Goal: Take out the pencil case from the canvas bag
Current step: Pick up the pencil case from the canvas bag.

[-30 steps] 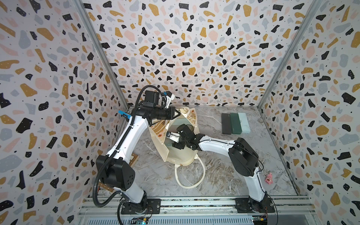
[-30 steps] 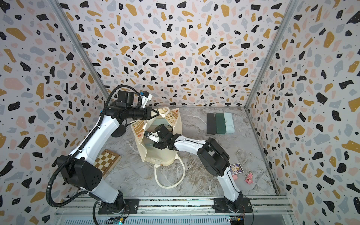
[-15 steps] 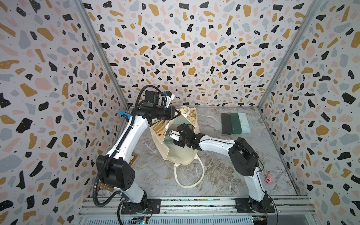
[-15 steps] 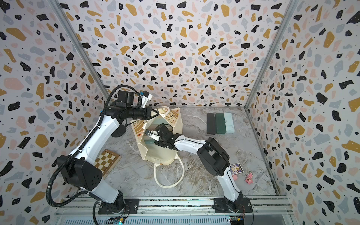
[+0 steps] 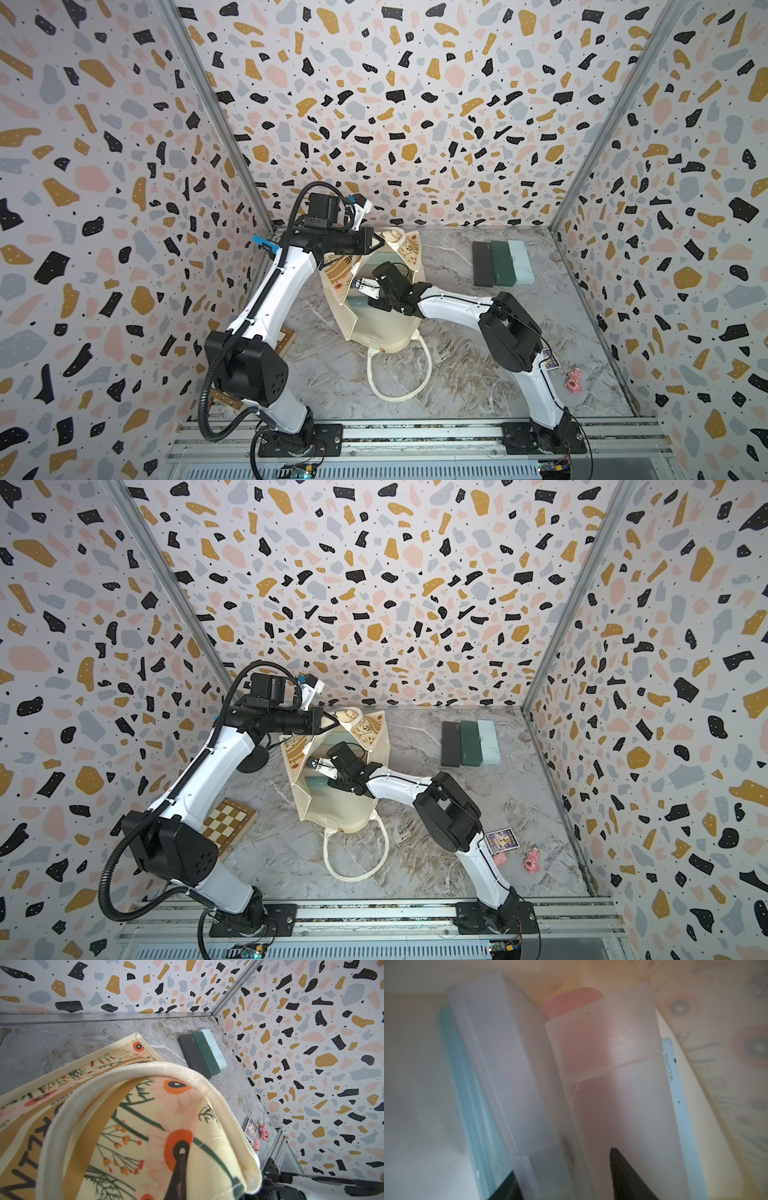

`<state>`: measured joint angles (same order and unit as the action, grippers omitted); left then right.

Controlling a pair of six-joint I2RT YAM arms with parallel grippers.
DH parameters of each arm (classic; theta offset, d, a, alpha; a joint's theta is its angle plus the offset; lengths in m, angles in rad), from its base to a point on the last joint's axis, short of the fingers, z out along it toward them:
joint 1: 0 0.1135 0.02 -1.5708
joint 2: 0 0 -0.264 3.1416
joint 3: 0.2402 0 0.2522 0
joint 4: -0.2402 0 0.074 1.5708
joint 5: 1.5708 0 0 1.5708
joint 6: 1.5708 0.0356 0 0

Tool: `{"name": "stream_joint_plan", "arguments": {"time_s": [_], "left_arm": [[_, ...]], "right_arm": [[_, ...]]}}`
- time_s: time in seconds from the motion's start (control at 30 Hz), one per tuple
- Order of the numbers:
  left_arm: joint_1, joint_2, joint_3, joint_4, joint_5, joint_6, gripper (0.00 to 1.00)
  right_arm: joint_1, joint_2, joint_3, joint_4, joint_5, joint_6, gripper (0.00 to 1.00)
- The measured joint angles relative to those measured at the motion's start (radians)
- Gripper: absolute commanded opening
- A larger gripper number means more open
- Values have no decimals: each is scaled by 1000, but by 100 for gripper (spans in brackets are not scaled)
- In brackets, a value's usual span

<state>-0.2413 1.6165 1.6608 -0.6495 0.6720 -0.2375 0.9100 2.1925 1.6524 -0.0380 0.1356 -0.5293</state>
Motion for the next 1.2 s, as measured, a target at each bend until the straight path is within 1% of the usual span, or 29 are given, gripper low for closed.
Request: {"name": "stream_joint_plan", "arguments": {"time_s": [0.1, 0.17, 0.33, 0.43, 0.47, 0.7, 0.97, 1.03, 1.2], "left_arm": [[0, 0, 0, 1, 1, 0, 0], [0, 0, 0, 0, 1, 0, 0], [0, 0, 0, 1, 0, -1, 0], [2, 0, 0, 0, -3, -2, 0], [5, 0, 0, 0, -5, -2, 0], [17, 0, 0, 2, -27, -16, 0], [42, 0, 0, 15, -54, -43, 0], [43, -1, -1, 16, -68, -47, 0], [44, -4, -3, 19, -127, -60, 0]], "right_arm": [[0, 6, 6, -8, 5, -11, 48], [0, 6, 7, -11, 5, -14, 46], [0, 6, 7, -23, 2, -17, 36], [0, 2, 6, -21, 3, -15, 34], [0, -4, 2, -20, 3, -12, 32], [-1, -132, -121, 5, -7, 16, 31], [7, -299, -305, 99, -11, 34, 28], [14, -326, -335, 119, -12, 39, 25], [32, -387, -388, 154, -20, 74, 24]]}}
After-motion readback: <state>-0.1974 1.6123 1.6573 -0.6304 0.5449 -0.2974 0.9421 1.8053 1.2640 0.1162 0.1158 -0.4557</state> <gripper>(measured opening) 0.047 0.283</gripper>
